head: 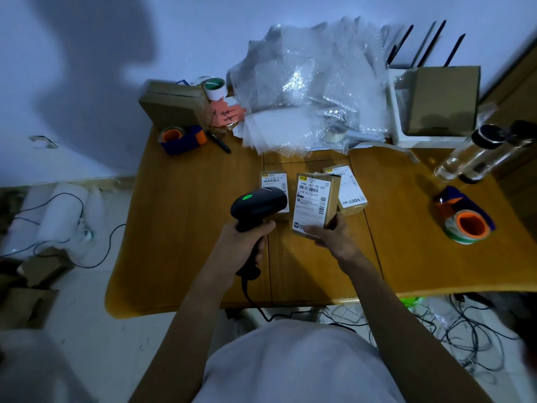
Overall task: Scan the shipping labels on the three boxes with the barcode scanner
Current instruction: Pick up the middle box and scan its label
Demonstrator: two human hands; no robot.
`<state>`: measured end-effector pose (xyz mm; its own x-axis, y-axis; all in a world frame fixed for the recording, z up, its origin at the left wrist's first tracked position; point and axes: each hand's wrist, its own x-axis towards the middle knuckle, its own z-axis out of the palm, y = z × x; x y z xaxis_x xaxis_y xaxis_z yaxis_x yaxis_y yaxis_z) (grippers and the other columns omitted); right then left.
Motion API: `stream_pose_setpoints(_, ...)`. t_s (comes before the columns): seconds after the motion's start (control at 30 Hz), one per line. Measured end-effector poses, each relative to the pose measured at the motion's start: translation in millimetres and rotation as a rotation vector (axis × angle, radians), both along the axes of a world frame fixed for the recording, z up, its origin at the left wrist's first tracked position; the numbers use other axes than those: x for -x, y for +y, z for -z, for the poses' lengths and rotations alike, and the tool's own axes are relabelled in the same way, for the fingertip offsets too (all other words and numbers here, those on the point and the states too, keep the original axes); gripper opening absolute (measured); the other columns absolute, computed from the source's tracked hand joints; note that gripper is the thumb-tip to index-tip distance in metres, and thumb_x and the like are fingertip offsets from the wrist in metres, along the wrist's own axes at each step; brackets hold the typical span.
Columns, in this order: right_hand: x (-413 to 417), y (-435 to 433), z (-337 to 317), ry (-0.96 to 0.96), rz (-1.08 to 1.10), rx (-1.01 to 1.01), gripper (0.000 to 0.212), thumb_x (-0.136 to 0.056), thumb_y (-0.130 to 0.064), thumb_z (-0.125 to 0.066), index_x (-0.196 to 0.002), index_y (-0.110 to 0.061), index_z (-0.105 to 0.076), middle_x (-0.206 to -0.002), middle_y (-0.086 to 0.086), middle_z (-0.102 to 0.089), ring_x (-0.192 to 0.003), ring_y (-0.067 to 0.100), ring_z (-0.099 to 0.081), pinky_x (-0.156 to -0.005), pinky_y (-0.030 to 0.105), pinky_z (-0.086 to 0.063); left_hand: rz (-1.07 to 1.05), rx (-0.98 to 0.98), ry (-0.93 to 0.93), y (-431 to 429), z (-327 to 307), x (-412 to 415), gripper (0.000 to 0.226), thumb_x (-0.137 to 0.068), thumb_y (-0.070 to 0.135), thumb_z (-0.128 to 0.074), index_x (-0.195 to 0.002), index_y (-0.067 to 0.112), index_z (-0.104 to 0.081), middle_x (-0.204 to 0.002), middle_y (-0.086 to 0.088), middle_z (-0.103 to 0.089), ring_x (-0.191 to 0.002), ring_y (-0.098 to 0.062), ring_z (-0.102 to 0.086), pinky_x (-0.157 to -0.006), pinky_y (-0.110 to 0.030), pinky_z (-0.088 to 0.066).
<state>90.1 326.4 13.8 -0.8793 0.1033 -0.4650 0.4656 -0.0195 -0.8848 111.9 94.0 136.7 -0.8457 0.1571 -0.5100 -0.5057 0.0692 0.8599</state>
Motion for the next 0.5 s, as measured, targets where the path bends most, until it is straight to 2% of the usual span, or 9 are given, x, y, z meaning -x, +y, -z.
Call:
stream_pose_setpoints(0.07,-0.6,0.9,1.1,-0.006,-0.003,-0.009,0.07,-0.079,-0.021,-0.087,-0.136,-0.02,-0.046,-0.123,0.002,-0.068,-0.11,0.023,-0.068,-0.084,0.036,-0.059,-0.013,-0.002,-0.01,-0.3,1.9,0.1,0.022,-0.092,0.029,-0.075,-0.079,0.015,-0.064,-0.06,-0.001,-0.056,-0.05,-0.014,-0.051,-0.056,-0.028,-0.048)
stream_pose_setpoints(0.27,-0.6,3.6,-1.2,0.0,-0.009,0.01,0.07,-0.08,-0.018,-0.085,-0.137,-0.021,-0.044,-0.123,0.001,-0.066,-0.112,0.021,-0.066,-0.081,0.034,-0.058,-0.063,-0.03,-0.028,5.5,6.9,-1.9,0.02,-0.09,0.028,-0.076,-0.082,0.014,-0.066,-0.06,-0.002,-0.055,-0.049,-0.015,-0.05,-0.056,-0.03,-0.046)
stream_pose_setpoints(0.4,-0.3,9.5,1.1,0.006,-0.017,0.01,0.077,-0.079,-0.023,-0.087,-0.142,-0.023,-0.042,-0.127,0.0,-0.065,-0.115,0.023,-0.064,-0.092,0.044,-0.058,-0.075,-0.01,-0.038,10.9,7.2,-4.3,0.025,-0.09,0.03,-0.076,-0.076,0.013,-0.064,-0.058,-0.001,-0.055,-0.049,-0.014,-0.05,-0.055,-0.029,-0.046)
stream_pose_setpoints(0.5,-2.2,9.4,-2.9,0.016,-0.019,0.036,0.076,-0.079,-0.021,-0.086,-0.141,-0.022,-0.043,-0.125,-0.001,-0.065,-0.113,0.021,-0.064,-0.086,0.038,-0.057,-0.067,0.01,-0.044,12.2,7.3,-2.2,0.028,-0.09,0.032,-0.076,-0.075,0.012,-0.063,-0.057,-0.001,-0.055,-0.049,-0.014,-0.049,-0.056,-0.029,-0.045)
